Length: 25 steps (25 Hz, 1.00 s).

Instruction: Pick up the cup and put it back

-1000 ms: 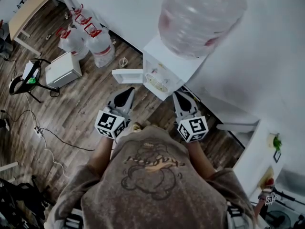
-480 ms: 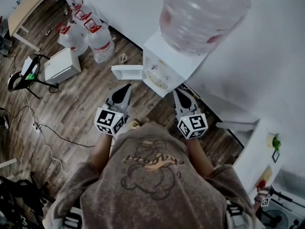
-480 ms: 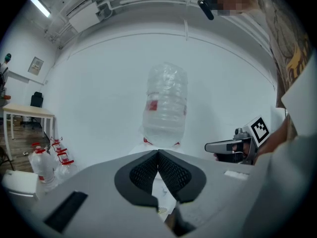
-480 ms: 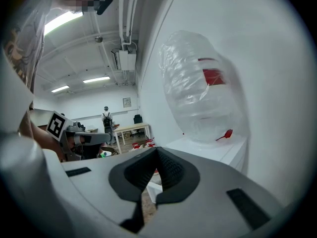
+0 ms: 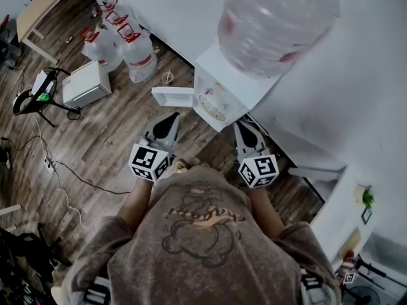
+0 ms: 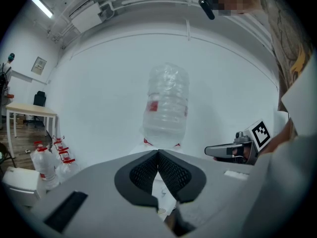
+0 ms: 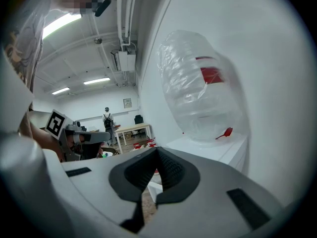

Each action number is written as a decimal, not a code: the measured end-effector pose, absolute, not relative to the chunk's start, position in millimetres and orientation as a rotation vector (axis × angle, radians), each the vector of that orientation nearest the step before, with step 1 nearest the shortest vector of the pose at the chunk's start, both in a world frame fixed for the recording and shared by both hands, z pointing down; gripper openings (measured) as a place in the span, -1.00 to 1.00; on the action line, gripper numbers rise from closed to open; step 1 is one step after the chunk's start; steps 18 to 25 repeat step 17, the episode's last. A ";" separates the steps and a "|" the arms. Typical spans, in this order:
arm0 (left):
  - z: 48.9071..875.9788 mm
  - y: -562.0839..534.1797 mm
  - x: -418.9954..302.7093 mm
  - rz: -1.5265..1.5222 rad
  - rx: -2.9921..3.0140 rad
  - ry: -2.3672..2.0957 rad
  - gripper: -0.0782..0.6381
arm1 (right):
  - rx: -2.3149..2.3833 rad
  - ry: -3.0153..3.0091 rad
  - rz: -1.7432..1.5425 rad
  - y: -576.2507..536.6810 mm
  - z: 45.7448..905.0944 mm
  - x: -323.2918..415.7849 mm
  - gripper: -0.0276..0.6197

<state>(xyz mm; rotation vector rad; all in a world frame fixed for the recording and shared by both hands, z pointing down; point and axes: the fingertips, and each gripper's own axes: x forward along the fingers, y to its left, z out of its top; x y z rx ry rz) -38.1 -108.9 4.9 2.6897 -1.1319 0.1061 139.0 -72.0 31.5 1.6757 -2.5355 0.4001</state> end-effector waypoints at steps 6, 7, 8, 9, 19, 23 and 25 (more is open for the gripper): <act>3.9 -109.1 -41.7 0.100 2.674 -1.148 -0.77 | 1.666 -2.544 0.403 -75.0 32.7 140.1 -0.91; 3.8 -109.3 -42.3 0.099 2.673 -1.152 -0.77 | 1.666 -2.544 0.404 -75.8 31.4 139.9 -0.91; 3.8 -109.6 -42.8 0.097 2.672 -1.156 -0.77 | 1.665 -2.544 0.405 -76.7 30.7 139.9 -0.91; 3.7 -110.1 -43.2 0.096 2.670 -1.160 -0.77 | 1.664 -2.545 0.404 -77.6 30.8 140.3 -0.91; 0.8 -112.0 -42.3 0.096 2.665 -1.164 -0.77 | 1.658 -2.548 0.400 -81.9 27.6 141.6 -0.91; 0.8 -112.0 -42.3 0.096 2.665 -1.164 -0.77 | 1.658 -2.548 0.400 -81.9 27.6 141.6 -0.91; 0.8 -112.0 -42.3 0.096 2.665 -1.164 -0.77 | 1.658 -2.548 0.400 -81.9 27.6 141.6 -0.91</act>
